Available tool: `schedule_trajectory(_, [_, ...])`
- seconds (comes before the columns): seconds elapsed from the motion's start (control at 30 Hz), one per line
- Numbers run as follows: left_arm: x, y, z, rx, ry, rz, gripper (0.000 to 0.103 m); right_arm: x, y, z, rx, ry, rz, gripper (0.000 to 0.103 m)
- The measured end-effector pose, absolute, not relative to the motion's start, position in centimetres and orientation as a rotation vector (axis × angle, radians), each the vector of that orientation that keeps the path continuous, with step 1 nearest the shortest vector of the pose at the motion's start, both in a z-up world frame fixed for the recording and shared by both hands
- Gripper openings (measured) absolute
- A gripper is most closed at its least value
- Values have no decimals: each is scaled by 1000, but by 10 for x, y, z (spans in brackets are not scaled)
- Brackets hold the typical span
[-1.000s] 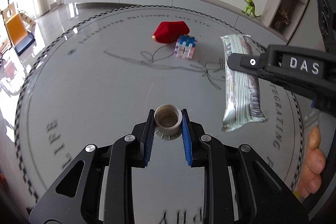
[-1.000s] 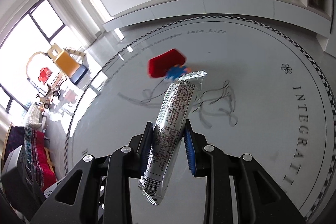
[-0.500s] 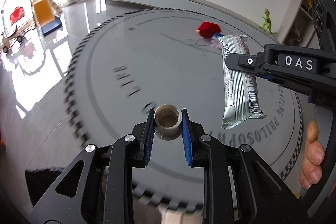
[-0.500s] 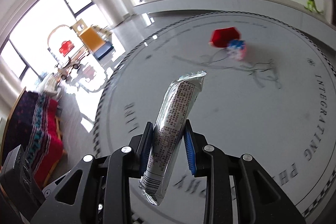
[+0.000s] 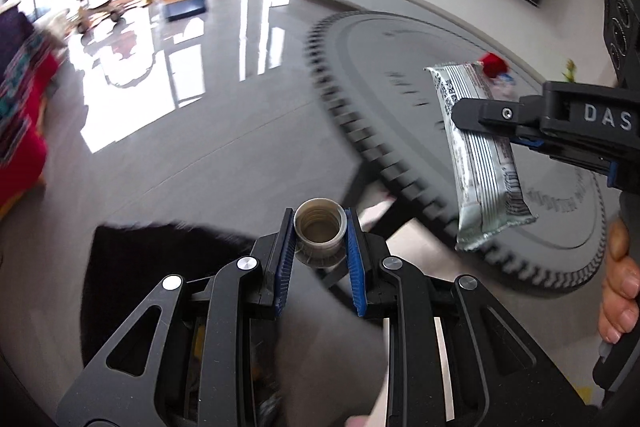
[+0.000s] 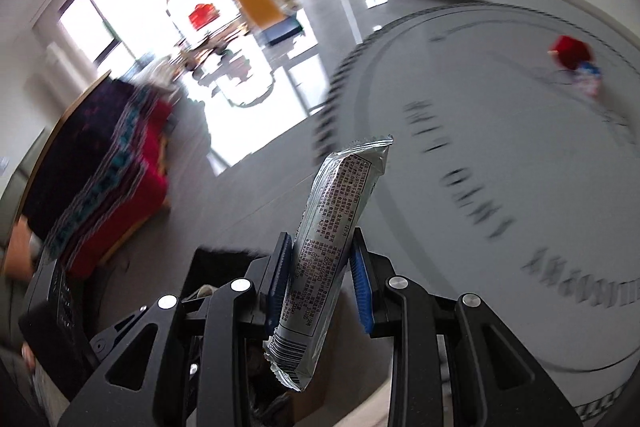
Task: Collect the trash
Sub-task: 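Carry wrapper and paper cup to the trash bag and open both tools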
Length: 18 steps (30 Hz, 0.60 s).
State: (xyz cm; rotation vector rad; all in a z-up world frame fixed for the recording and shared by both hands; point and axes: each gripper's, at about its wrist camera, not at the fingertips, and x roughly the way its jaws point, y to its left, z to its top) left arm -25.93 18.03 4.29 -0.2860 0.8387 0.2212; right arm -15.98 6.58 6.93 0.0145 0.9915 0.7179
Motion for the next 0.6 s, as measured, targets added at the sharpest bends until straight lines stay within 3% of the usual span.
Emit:
schedule_trajectory(0.47, [-376, 255, -15, -446, 919, 477, 24, -255, 187, 21, -268, 1089, 1013, 34])
schedule_trajectory(0.5, [-381, 261, -18, -456, 939, 487, 33, -258, 195, 17, -287, 1107, 1032, 44])
schedule_trajectory(0.53, [-383, 263, -20, -459, 950, 516, 49, -263, 201, 15, -301, 1113, 1037, 63])
schedule_trajectory(0.57, [-387, 267, -21, -464, 955, 570, 98, -268, 205, 15, -300, 1101, 1036, 69])
schedule_trajectory(0.6, [-393, 267, -21, -469, 939, 590, 96, -271, 205, 16, -298, 1089, 1041, 73])
